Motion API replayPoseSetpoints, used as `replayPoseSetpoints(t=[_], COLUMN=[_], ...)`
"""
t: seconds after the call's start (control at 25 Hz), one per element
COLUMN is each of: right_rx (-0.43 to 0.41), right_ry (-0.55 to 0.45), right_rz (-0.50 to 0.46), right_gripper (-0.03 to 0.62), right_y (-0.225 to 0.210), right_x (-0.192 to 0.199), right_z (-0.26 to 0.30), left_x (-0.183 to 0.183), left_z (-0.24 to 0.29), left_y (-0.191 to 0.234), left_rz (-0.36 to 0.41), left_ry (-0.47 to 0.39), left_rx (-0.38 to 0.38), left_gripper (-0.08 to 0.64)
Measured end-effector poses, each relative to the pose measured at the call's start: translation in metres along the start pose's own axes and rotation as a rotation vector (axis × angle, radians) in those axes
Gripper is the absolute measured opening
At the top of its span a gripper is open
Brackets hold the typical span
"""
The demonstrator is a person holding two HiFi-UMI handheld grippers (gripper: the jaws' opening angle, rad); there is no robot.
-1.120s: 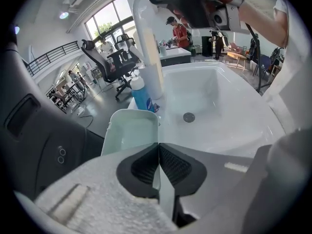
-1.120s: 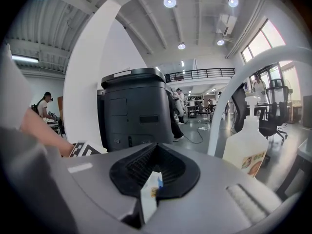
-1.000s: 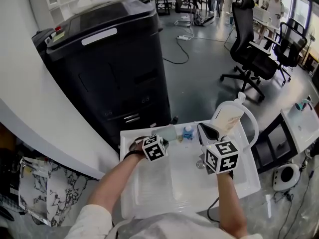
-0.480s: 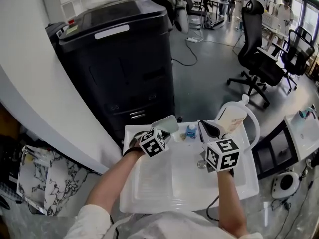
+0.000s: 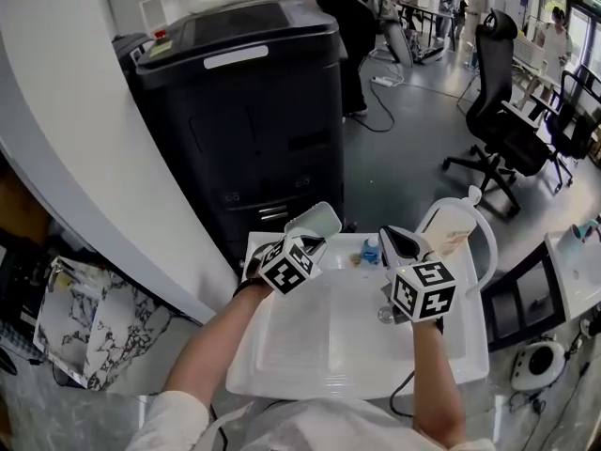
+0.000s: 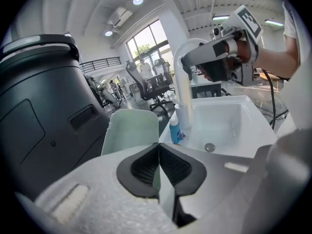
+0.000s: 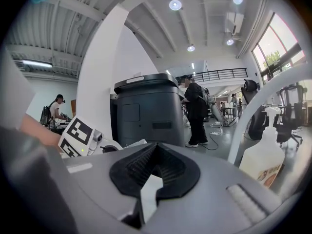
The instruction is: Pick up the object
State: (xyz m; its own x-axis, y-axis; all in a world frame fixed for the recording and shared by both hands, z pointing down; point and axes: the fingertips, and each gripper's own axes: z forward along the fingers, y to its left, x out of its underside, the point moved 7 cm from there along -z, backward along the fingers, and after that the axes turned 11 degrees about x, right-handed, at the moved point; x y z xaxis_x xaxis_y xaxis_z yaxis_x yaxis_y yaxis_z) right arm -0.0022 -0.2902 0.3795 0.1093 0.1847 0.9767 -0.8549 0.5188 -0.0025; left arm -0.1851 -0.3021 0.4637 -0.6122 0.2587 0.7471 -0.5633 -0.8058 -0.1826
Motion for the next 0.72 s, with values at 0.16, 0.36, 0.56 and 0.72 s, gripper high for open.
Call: replayPoseSetpoints(t=[0.16, 0.36, 0.56, 0.72], right_rx=[-0.015, -0.025, -0.030, -0.029], right_ry=[-0.010, -0.021, -0.039, -0.052], right_rz=[-0.003, -0.002, -0.005, -0.003], right_gripper=[-0.002, -0.002, -0.002, -0.002], right_y=[0.002, 0.000, 0.002, 0.000], right_x=[-0.003, -0.007, -0.015, -0.019], right_z=[0.002, 0.003, 0.004, 0.001], left_x=[-0.006, -0.013, -0.021, -0.021], left_z=[-0.017, -0.038, -0.060, -0.070], left_y=[0.008, 0.016, 0.020, 0.018], left_rz=[-0.051, -0.096, -0.172, -0.203], left_ry=[-0.063, -0.139, -0.221, -0.255], left_rx=[-0.062, -0.138, -0.191, -0.229], left_gripper=[0.010, 0.009, 0.009, 0.009])
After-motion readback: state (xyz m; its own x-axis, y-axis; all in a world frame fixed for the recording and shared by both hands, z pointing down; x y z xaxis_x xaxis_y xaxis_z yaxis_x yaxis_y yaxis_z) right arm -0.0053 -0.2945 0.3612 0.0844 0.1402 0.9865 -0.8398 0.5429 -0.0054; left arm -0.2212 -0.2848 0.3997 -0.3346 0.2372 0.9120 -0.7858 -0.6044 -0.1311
